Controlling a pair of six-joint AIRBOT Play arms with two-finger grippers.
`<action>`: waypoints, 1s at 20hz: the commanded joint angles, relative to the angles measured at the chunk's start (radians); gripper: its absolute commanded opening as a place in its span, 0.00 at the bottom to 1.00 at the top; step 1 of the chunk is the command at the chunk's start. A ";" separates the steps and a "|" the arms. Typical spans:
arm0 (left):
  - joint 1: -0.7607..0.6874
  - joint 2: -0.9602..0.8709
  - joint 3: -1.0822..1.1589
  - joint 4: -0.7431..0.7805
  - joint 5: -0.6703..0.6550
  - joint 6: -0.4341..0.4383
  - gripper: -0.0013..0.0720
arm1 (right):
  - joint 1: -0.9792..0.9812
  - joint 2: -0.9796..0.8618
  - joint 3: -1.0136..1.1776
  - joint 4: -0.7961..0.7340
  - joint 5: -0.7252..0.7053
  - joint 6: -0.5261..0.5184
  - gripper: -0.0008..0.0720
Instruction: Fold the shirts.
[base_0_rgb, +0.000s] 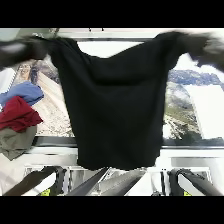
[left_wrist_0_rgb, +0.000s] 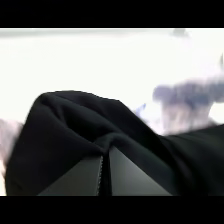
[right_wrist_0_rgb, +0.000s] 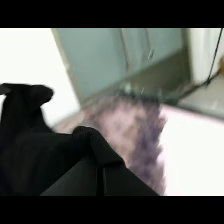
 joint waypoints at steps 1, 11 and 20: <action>-0.022 -0.334 0.002 0.003 -0.010 0.034 0.04 | 0.095 -0.347 0.002 -0.033 -0.076 -0.050 0.04; 0.104 -0.660 0.040 0.002 -0.037 0.137 0.94 | -0.098 -0.568 0.045 -0.101 0.024 0.155 0.63; 0.167 -0.825 0.278 -0.087 0.017 0.126 0.93 | -0.321 -0.328 -0.337 -0.544 0.214 0.406 0.68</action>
